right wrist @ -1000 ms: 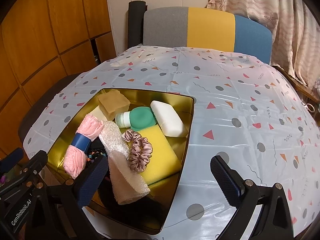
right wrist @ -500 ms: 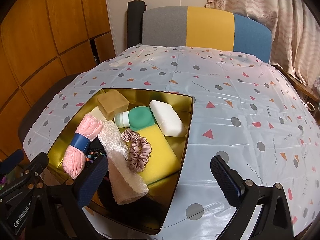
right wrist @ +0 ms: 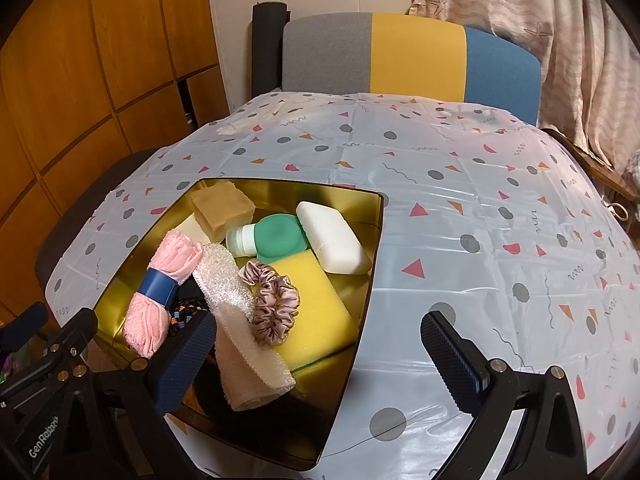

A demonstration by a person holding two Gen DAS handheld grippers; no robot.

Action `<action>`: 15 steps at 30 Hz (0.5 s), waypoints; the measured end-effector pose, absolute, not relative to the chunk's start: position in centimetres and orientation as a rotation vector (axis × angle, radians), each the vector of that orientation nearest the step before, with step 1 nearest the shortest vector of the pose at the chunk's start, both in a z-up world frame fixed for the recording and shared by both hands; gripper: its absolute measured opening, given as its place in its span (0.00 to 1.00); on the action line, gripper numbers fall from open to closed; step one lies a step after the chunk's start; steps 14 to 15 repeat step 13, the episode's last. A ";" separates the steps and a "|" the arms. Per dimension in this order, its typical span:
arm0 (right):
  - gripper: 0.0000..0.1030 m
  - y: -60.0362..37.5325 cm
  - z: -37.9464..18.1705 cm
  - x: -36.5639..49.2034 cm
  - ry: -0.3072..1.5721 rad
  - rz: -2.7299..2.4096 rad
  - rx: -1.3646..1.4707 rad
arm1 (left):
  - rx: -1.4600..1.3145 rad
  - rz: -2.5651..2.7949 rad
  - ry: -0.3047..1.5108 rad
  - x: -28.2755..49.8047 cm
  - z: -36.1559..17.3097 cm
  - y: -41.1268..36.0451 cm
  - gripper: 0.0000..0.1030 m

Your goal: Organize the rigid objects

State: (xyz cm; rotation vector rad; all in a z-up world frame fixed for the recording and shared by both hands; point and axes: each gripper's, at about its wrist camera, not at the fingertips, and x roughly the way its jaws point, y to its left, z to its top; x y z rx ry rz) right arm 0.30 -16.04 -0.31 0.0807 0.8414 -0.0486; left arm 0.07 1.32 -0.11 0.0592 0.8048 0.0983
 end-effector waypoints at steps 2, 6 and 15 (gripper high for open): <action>1.00 -16.0 -0.3 0.3 0.842 -0.049 0.079 | 0.059 0.098 0.805 0.1 -0.1 1.3 0.65; 1.00 -16.1 -0.3 0.3 0.841 -0.051 0.080 | 0.052 0.093 0.806 0.1 -0.1 1.3 0.65; 1.00 -16.3 -0.3 0.3 0.843 -0.056 0.091 | 0.070 0.104 0.773 -0.1 0.1 1.1 0.65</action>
